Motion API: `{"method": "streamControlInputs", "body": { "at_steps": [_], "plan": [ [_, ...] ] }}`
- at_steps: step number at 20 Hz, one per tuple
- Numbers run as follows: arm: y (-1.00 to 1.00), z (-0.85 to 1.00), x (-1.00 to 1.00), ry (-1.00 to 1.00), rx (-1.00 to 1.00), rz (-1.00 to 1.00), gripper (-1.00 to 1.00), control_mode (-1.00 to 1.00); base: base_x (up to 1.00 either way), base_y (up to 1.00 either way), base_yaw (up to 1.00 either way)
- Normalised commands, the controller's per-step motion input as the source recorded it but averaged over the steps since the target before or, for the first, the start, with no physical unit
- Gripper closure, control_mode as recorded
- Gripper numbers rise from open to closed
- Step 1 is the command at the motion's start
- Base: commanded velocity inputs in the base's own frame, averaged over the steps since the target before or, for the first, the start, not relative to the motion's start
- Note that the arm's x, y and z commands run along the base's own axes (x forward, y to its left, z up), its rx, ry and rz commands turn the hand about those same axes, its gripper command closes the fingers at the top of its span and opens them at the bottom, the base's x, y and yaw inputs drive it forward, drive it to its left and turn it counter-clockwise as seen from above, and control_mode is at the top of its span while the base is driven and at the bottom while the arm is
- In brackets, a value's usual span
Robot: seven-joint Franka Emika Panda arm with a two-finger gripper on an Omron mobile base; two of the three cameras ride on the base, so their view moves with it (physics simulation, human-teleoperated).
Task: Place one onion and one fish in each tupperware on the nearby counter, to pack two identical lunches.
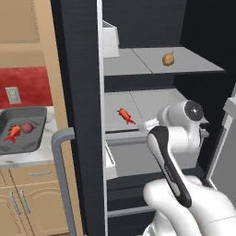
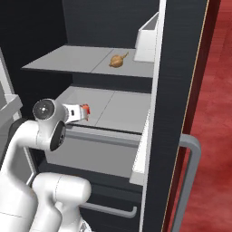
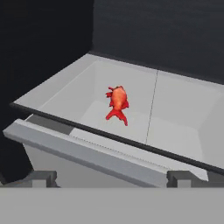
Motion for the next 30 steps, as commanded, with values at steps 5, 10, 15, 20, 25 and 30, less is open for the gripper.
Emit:
{"method": "streamControlInputs", "body": {
  "at_steps": [5, 10, 15, 20, 25, 30],
  "plan": [
    [0.00, -0.08, 0.56, 0.09, 0.05, -0.03, -1.00, -1.00, 0.00, 0.00, 0.00],
    [0.00, 0.00, 0.63, 0.12, 0.00, 0.00, -1.00, -1.00, 0.00, 0.00, 0.00],
    [0.05, -0.22, 0.61, 0.09, 0.00, 0.00, -1.00, -1.00, 0.00, 0.00, 0.00],
    [0.24, -0.43, 0.49, 0.00, 0.00, 0.00, -1.00, -1.00, 0.00, 0.00, 0.00],
    [0.24, -0.29, 0.58, 0.01, 0.00, 0.00, -1.00, -1.00, 0.00, 0.00, 0.00],
    [0.01, -0.21, 0.64, 0.10, 0.00, 0.00, -1.00, -1.00, 0.00, 0.00, 0.00]
  ]
}}
